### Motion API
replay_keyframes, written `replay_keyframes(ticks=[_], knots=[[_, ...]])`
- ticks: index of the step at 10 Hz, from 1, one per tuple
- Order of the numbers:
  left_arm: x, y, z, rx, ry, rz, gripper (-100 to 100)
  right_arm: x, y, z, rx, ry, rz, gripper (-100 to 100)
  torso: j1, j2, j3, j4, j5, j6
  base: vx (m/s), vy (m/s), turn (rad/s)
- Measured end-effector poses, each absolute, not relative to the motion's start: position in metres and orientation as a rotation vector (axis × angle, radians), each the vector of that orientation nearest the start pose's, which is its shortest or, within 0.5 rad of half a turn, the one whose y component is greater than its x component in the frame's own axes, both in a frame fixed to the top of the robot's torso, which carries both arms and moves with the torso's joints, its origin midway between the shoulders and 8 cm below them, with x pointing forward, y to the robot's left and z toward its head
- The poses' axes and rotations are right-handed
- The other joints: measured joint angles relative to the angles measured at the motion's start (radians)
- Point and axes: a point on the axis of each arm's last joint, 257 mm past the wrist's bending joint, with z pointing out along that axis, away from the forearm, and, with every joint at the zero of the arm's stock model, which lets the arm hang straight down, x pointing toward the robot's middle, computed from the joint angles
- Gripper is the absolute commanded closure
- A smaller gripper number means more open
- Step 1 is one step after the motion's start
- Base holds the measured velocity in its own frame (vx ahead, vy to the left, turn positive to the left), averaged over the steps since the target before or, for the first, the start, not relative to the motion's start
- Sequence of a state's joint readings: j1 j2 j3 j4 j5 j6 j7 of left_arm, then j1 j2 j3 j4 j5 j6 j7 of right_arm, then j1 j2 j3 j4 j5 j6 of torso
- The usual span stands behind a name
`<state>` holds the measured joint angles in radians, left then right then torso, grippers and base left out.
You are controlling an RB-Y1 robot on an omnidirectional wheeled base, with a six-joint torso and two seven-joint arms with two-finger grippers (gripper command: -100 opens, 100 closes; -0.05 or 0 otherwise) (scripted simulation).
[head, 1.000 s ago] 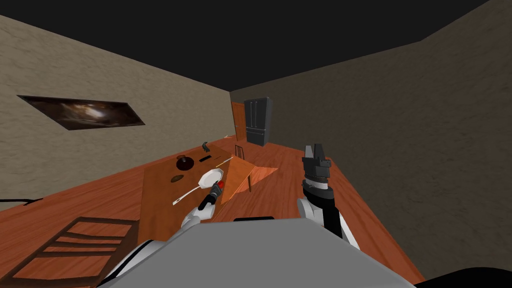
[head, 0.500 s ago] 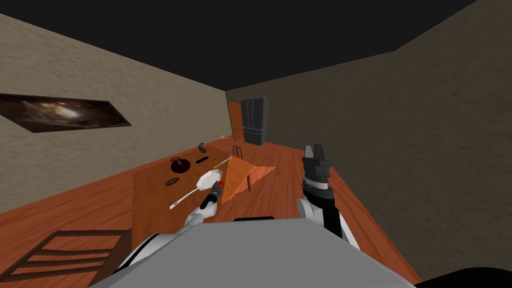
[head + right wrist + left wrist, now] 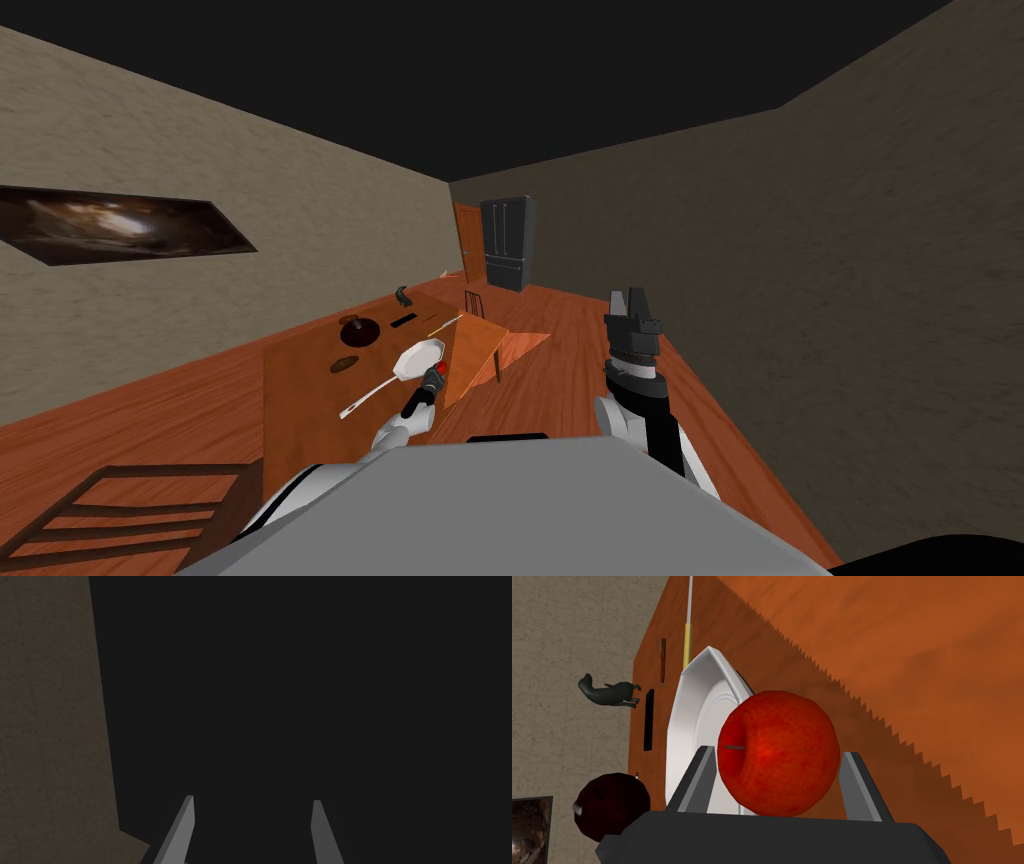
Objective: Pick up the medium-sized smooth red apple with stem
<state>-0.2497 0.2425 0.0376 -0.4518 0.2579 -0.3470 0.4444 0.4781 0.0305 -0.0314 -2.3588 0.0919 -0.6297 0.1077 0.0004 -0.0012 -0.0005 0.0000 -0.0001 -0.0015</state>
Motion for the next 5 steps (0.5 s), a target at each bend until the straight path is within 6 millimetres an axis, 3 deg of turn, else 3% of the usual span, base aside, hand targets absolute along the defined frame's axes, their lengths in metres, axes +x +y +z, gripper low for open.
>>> replay_keyframes(ticks=[1, 2, 3, 5], knots=[[0.4592, 0.3882, -0.5031, -1.981, 1.03, -1.004, 100, 0.3024, -0.2669, 0.0856, 0.401, 0.503, 1.16, 0, 0.0, 0.0, 0.0, 0.0, 0.0, 0.0, 0.0, 0.0, 0.0], [0.4591, 0.3882, -0.5032, -1.981, 1.031, -1.004, 0, 0.3024, -0.2669, 0.0856, 0.401, 0.503, 1.16, 0, 0.0, 0.0, 0.0, 0.0, 0.0, 0.0, 0.0, 0.0, 0.0], [0.4591, 0.3882, -0.5032, -1.981, 1.031, -1.004, 100, 0.3024, -0.2669, 0.0856, 0.401, 0.503, 1.16, 0, 0.0, 0.0, 0.0, 0.0, 0.0, 0.0, 0.018, -0.028, 0.105], [0.459, 0.3893, -0.5007, -1.969, 1.052, -1.013, 100, 0.3024, -0.2669, 0.0856, 0.401, 0.503, 1.16, 0, -0.003, -0.002, -0.001, 0.0, -0.001, -0.001, 0.038, -0.058, 0.159]])
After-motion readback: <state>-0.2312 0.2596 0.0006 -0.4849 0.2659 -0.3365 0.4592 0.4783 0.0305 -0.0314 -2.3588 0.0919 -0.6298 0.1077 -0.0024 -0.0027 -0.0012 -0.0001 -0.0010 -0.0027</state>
